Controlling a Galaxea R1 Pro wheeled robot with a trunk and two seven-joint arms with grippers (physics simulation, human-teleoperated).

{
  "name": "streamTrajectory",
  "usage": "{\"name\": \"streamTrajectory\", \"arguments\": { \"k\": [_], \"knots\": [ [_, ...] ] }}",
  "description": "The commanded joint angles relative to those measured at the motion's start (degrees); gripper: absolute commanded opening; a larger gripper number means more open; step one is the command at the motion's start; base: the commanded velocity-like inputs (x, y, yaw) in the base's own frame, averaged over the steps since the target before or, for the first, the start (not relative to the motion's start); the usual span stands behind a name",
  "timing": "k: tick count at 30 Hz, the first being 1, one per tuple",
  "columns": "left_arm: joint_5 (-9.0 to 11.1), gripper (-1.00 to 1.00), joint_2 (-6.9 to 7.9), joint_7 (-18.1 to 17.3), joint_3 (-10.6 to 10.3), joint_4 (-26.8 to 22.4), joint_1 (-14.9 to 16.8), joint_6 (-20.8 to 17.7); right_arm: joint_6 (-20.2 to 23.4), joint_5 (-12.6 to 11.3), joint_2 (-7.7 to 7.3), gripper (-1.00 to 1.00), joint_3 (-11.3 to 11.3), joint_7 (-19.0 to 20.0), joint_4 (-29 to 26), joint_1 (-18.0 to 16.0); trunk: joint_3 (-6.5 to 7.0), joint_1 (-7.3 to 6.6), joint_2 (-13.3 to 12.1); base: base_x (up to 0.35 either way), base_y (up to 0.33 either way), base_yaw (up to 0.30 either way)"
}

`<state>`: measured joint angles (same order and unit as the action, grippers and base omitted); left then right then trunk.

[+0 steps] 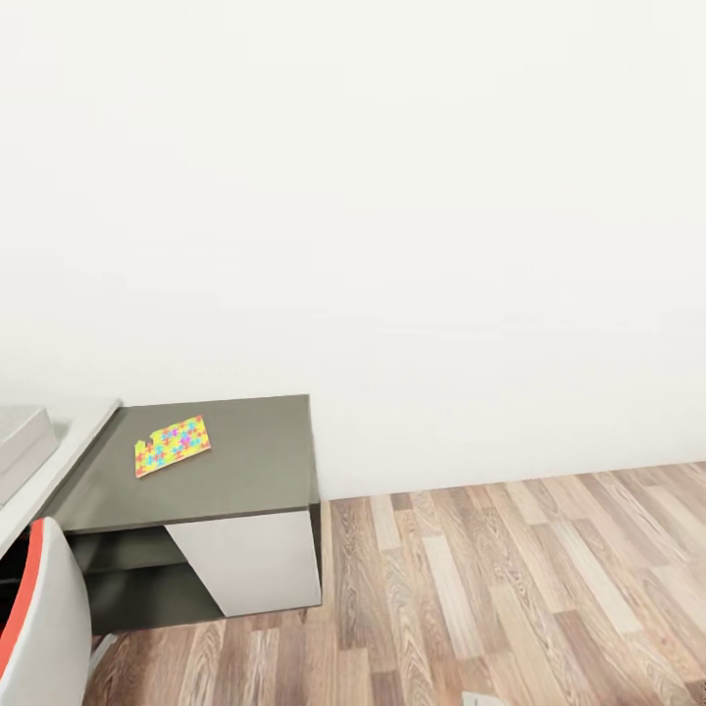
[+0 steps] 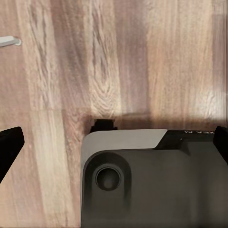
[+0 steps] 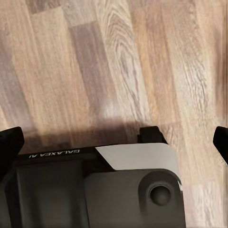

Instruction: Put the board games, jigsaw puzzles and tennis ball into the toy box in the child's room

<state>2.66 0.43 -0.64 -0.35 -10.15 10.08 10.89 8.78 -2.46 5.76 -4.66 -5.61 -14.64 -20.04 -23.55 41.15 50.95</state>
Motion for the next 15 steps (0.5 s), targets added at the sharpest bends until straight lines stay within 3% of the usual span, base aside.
{"name": "streamTrajectory", "arguments": {
  "k": [1, 5, 15],
  "knots": [
    [0.3, 1.00, 0.01, -0.1, -0.1, 0.0, 0.0, 0.2, 0.3, -0.3, 0.05, 1.00, -0.3, -0.1, -0.1, 0.0, -0.06, 0.00, 0.0, 0.008, -0.249, 0.007],
    [0.3, 1.00, 0.01, -0.1, -0.1, 0.0, 0.0, 0.2, 0.3, -0.3, 0.05, 1.00, -0.3, 0.0, -0.1, 0.0, -0.06, 0.00, 0.0, 0.004, -0.180, 0.003],
    [0.2, 1.00, 0.01, -0.1, -0.1, 0.0, 0.0, 0.2, 0.3, -0.3, 0.05, 1.00, -0.3, 0.1, -0.1, 0.0, -0.06, 0.00, 0.0, 0.001, -0.024, -0.021]
  ]
}}
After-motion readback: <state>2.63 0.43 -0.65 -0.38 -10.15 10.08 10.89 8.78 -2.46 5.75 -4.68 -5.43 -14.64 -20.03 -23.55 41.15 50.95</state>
